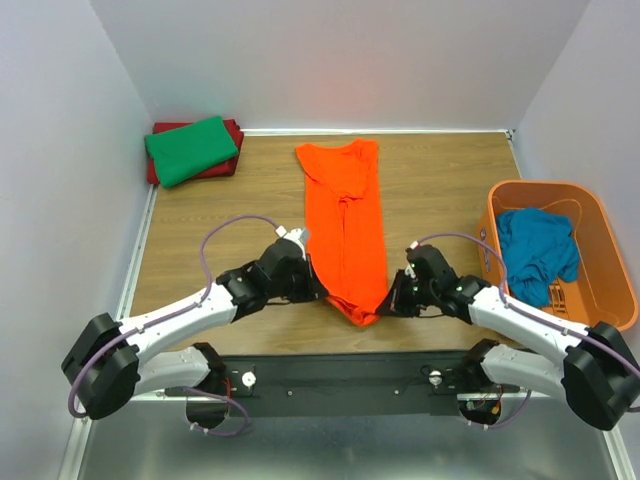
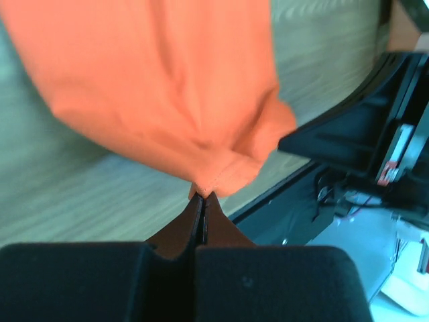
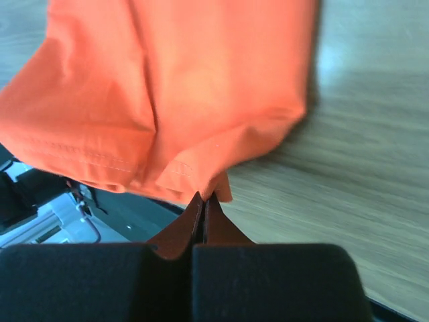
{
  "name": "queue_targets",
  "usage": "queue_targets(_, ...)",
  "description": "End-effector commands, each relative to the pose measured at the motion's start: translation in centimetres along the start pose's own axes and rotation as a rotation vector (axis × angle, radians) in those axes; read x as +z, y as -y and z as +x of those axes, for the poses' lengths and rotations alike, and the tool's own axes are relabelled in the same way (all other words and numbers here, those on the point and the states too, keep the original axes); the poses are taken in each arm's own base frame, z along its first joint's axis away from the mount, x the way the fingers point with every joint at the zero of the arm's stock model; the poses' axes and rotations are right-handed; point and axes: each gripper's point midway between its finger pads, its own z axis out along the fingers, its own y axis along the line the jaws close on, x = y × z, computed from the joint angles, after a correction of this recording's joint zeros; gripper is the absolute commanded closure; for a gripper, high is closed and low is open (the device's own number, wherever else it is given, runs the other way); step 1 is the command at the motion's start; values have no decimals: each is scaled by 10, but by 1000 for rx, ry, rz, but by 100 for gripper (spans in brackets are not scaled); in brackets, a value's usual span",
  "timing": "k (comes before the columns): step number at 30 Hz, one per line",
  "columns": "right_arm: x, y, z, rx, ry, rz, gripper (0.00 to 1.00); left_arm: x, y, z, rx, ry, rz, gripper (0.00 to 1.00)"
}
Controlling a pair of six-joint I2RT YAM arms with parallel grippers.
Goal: Fold and stack the t-shirts
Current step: Grab the bottom of the folded rectangular tshirt with both arms, then fold the folded rectangular tshirt in 1/3 of the way
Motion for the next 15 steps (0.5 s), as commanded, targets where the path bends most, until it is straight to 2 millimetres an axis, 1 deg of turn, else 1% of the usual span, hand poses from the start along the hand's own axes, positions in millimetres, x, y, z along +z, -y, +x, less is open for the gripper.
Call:
queue_targets(1,-4,-22,-24,-68,49,-19,99,0,-9,-37,27,71,-54,100)
queue_targets(2,-4,-25,-32,-74,71,-10,99,3,-7,-47,24,83,-50,100)
queue_targets(4,3,-25,-43,-93,78,27,99,6,-10,-63,22,102,-52,100)
queue_targets(5,2,-35,-62,-107,132,31,99,9,-9,-79,10,128,-47,100)
queue_targets(6,5,-35,-70,-110,144,54,99,10,-8,-88,11,144,-45,100)
queue_targets(7,13,-32,-78,-124,144,86,99,12,-7,-95,12,155,-46,100)
queue_targets(8,13,-39,-98,-133,203,104,99,17,-5,-110,8,183,-48,100)
queue_targets(9,15,-40,-109,-135,234,124,99,19,-5,-117,5,198,-51,100)
queue_targets(10,26,-35,-117,-137,242,156,99,22,-4,-123,-2,205,-53,100)
queue_targets(11,26,-37,-136,-128,288,171,99,29,-2,-136,-8,223,-49,100)
queue_targets(13,35,-35,-151,-108,303,176,99,36,-4,-148,-26,243,-64,100)
queue_targets(14,43,-31,-161,-94,309,185,99,46,-9,-149,-36,229,-80,100)
queue_targets(15,45,-35,-172,-93,325,182,99,47,-4,-161,-39,253,-66,100)
